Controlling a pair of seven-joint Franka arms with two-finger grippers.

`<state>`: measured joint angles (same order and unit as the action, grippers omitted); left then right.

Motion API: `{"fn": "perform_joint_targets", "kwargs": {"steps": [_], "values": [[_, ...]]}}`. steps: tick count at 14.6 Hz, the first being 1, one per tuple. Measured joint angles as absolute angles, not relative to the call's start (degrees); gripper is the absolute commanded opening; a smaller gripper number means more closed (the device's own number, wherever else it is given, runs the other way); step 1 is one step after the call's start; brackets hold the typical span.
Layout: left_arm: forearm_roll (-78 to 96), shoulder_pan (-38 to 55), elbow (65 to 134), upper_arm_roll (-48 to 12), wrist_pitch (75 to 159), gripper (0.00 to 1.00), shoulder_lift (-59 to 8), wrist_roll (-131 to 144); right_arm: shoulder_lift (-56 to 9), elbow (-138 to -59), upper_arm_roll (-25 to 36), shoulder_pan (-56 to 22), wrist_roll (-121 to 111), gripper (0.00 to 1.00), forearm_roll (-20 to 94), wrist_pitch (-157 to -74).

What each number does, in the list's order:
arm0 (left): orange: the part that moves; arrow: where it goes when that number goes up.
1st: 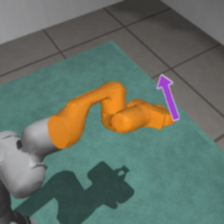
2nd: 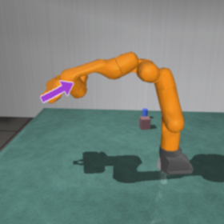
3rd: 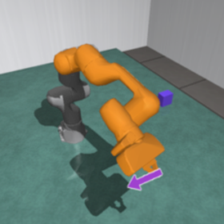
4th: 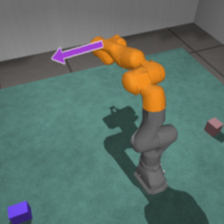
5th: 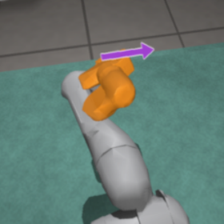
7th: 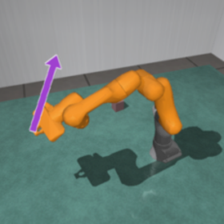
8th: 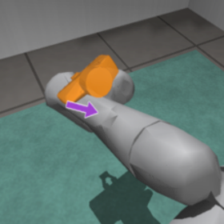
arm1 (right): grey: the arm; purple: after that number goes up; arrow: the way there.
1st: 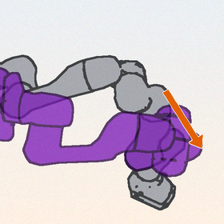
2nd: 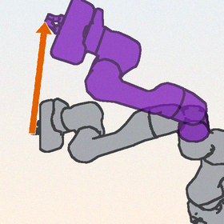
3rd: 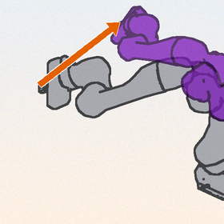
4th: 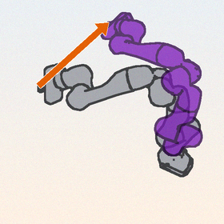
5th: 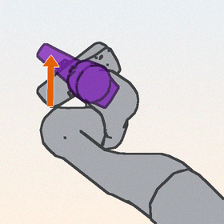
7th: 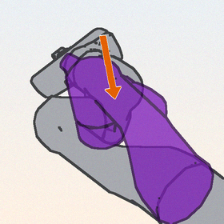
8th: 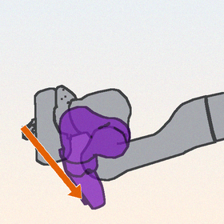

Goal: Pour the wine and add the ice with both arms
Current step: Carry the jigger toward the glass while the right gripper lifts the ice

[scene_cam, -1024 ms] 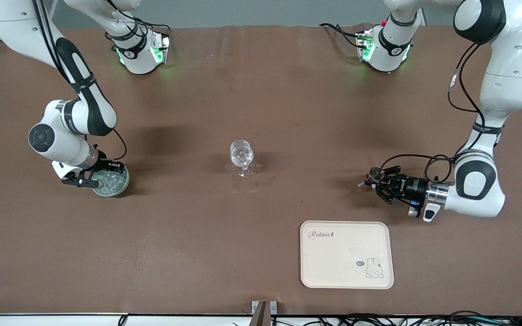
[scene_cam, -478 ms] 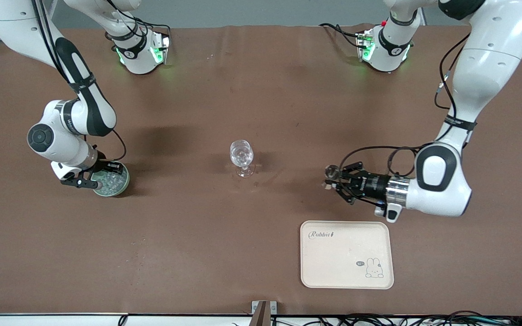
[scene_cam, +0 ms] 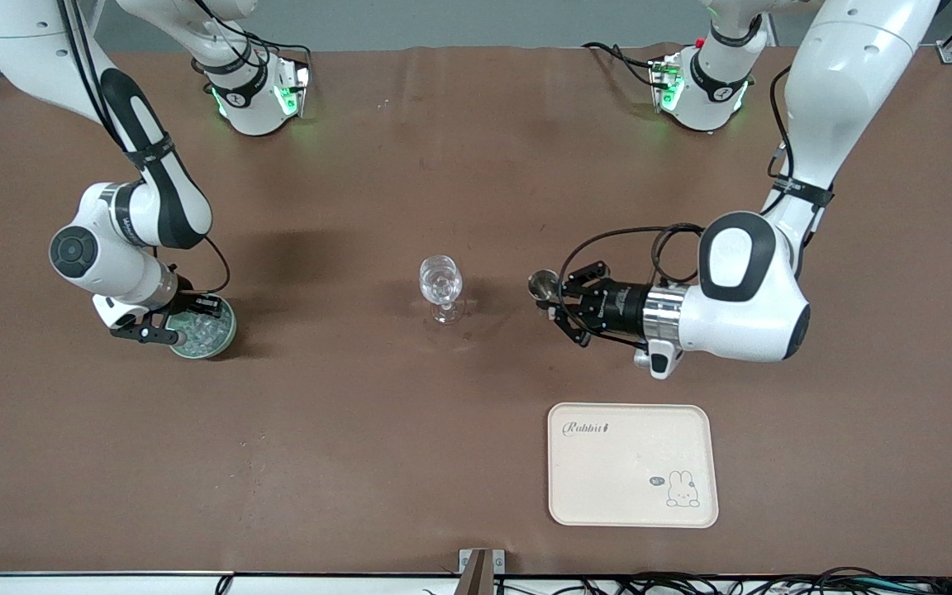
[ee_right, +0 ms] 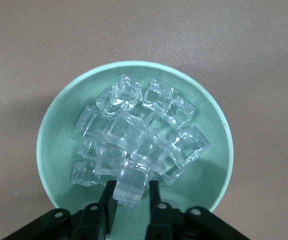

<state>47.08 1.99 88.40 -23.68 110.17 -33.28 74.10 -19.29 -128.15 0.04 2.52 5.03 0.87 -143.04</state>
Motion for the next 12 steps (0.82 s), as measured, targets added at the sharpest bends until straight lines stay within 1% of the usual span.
{"fn": "perform_joint_targets", "kwargs": {"steps": [3,4,6,9,12], "values": [[47.1,2.2,88.5,-23.5,110.2,0.01,-32.1,74.8,-18.9,-127.2,0.1,2.6,5.1,0.00,0.9,-142.3],[47.1,2.2,88.5,-23.4,110.2,0.01,-32.0,74.8,-18.7,-126.0,0.1,2.6,5.2,0.00,0.9,-140.2],[47.1,2.2,88.5,-23.3,110.2,0.01,-32.0,74.8,-17.8,-121.5,0.1,2.7,5.4,0.00,0.9,-132.6],[47.1,2.6,88.5,-23.5,110.3,0.01,-31.6,75.3,-15.7,-111.7,0.2,3.1,5.5,0.01,0.9,-119.1],[46.1,4.1,88.5,-23.5,111.1,0.01,-30.7,77.5,-13.6,-103.4,0.3,4.0,5.5,0.01,0.9,-109.7]]}}
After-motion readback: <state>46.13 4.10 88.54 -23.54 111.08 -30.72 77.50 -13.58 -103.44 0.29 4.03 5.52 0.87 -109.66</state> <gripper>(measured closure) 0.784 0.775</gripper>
